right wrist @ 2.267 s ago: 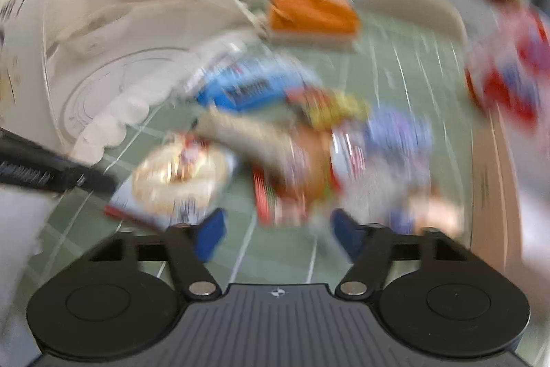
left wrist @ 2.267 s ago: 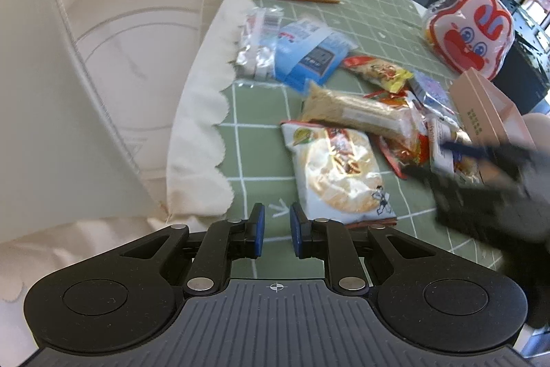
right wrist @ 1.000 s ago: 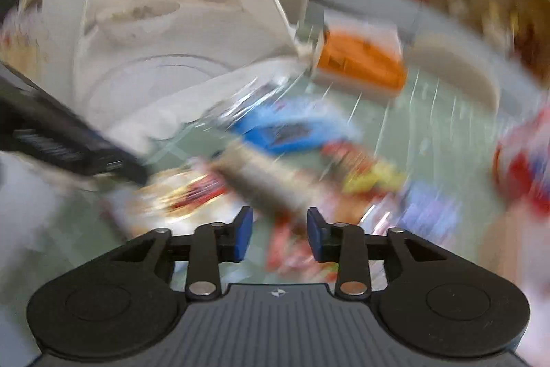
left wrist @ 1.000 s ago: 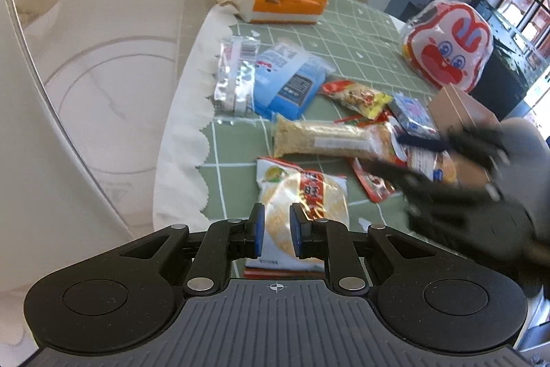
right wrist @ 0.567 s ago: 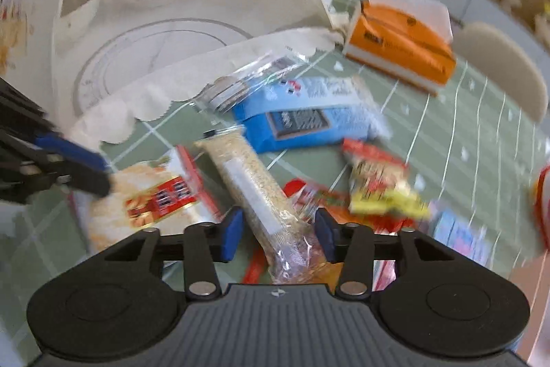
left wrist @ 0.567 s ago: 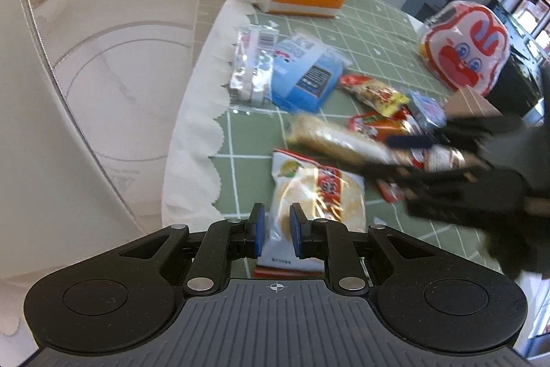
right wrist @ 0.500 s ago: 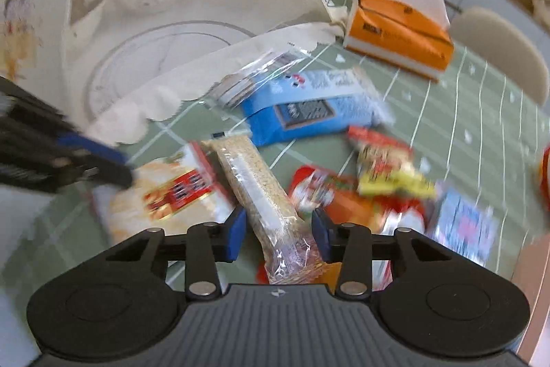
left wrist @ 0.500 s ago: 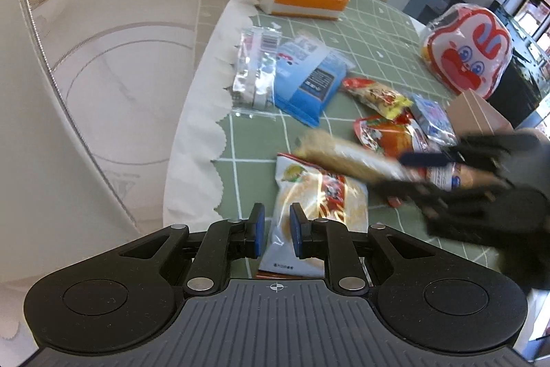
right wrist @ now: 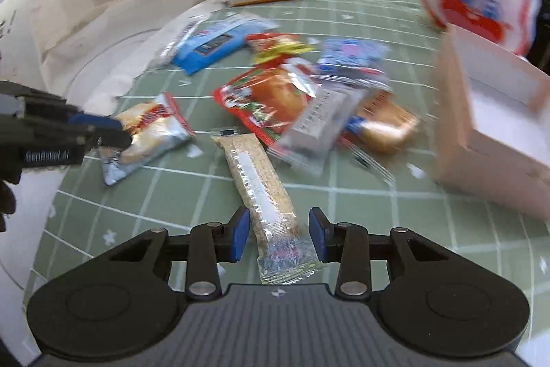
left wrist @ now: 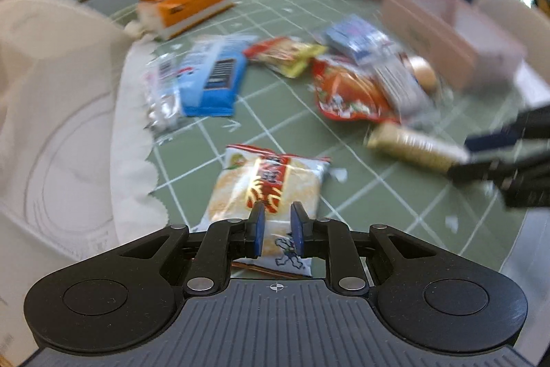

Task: Organize snacks
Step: 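Grasp the rice cracker bag with the left tool while the right tool grasps the granola bar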

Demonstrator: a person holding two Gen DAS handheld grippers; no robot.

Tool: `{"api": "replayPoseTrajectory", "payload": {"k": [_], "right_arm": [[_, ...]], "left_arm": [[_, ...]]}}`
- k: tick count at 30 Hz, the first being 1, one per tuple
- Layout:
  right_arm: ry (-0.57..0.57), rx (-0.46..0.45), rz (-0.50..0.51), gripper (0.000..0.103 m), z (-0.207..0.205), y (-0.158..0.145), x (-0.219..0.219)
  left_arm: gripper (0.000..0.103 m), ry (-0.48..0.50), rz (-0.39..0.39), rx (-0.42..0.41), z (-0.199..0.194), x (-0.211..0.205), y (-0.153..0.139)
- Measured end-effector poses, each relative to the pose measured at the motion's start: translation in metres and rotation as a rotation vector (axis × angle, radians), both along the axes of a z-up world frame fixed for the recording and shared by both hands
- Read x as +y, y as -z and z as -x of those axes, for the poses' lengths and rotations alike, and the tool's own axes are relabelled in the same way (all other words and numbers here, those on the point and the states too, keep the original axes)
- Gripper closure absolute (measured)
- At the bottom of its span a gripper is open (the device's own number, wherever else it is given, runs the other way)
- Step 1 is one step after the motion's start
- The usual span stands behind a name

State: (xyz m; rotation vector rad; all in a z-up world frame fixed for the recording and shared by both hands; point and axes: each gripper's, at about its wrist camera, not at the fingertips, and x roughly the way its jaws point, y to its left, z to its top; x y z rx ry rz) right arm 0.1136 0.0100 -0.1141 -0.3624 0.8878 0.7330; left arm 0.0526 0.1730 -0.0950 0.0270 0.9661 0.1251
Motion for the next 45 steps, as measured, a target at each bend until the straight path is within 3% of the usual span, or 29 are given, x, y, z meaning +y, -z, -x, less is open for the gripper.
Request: {"api": "replayPoseTrajectory", "payload": {"k": [3,7,8,9,12,18,22,26,31,34,36,40,43,45], "right_arm": [[0.022,-0.004,-0.015,0.06,0.005,0.007,-0.009],[0.04,-0.015,-0.022,0.046,0.015,0.017,-0.012],[0.042,-0.03,-0.025,0.045,0.02,0.019,-0.013],[0.046,-0.04,-0.029,0.042,0.022,0.02,-0.013],[0.068,-0.06,-0.069,0.035,0.027,0.023,-0.016],[0.063,-0.082,-0.078,0.02,0.032,0.028,-0.008],[0.053,-0.12,-0.06,0.013,0.039,0.034,-0.002],[0.06,-0.156,-0.082,0.011,0.044,0.039,-0.004],[0.053,-0.175,-0.1,0.01,0.047,0.041,-0.006],[0.049,-0.175,-0.101,0.009,0.046,0.041,-0.006],[0.046,-0.175,-0.101,0.009,0.046,0.041,-0.006],[0.046,-0.176,-0.102,0.009,0.047,0.042,-0.006],[0.044,-0.176,-0.102,0.008,0.047,0.042,-0.006],[0.039,-0.174,-0.1,0.006,0.046,0.042,-0.005]], "left_arm": [[0.083,0.042,-0.031,0.011,-0.002,-0.008,0.002],[0.084,0.08,0.003,0.024,-0.005,-0.008,0.002],[0.078,0.099,0.048,0.035,-0.006,-0.006,0.003],[0.065,0.117,0.069,0.034,-0.005,-0.007,0.003],[0.048,0.163,0.086,0.037,-0.006,-0.013,0.004],[0.047,0.184,0.119,0.019,-0.003,-0.006,0.0],[0.051,0.148,0.027,0.005,0.0,0.013,-0.004],[0.049,0.181,0.111,0.038,-0.004,0.02,0.0],[0.035,0.223,0.122,0.039,-0.01,0.011,0.003],[0.04,0.191,0.13,0.025,-0.015,0.018,0.001],[0.04,0.156,0.082,0.028,-0.021,0.022,0.001],[0.04,0.166,0.075,0.027,-0.028,0.023,0.004],[0.028,0.19,0.077,0.037,-0.031,0.019,0.008],[0.015,0.215,0.075,0.039,-0.031,0.015,0.011]]}}
